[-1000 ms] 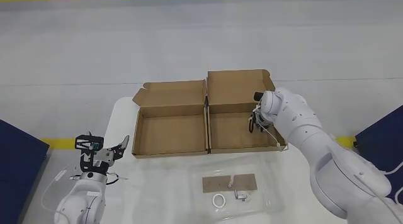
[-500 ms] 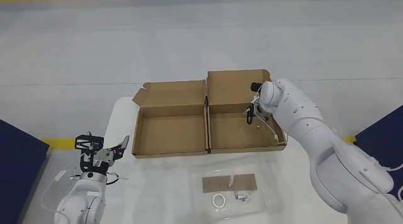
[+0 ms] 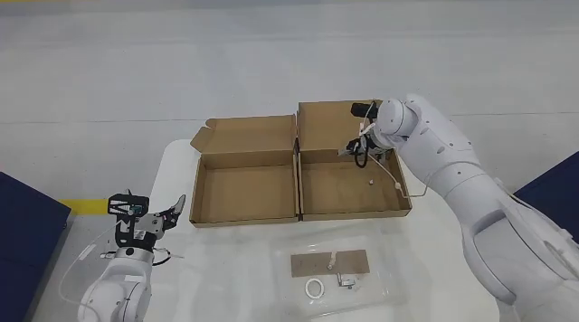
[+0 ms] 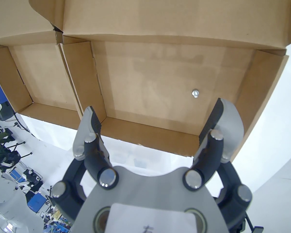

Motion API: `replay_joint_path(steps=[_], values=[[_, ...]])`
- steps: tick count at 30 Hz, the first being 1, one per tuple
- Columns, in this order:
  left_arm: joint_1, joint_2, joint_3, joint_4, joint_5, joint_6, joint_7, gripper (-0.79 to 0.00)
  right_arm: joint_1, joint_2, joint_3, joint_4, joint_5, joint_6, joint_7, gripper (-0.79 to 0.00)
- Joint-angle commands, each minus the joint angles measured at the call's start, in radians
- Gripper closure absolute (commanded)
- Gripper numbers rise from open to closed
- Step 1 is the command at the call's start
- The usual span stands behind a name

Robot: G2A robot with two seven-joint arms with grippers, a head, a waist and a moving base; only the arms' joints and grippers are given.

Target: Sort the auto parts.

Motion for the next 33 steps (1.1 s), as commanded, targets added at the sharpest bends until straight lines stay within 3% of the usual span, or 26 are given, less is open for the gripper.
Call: replay_joint_path(steps=[1,7,16,19,33], values=[[0.0,0.0,0.0,0.0,0.0,0.0,0.0,-0.785,0.0,0.0,0.0,0.0,0.0,0.0,0.0,-0.785],[0.0,0.0,0.0,0.0,0.0,0.0,0.0,-0.785,-0.006,0.001,0.003,-0.022,0.0,-0.03,-0.017,-0.785],[0.0,0.0,0.0,0.0,0.0,0.0,0.0,-0.785,0.001,0.046,0.06,-0.202,0.044,-0.394,0.216,-0.785],[0.0,0.0,0.0,0.0,0.0,0.0,0.0,-0.785,-0.018,0.057,0.056,-0.278,0.076,-0.492,0.36,-0.785],[0.0,0.0,0.0,0.0,0.0,0.0,0.0,-0.785,-0.018,0.057,0.056,-0.278,0.076,-0.492,0.36,-0.785]])
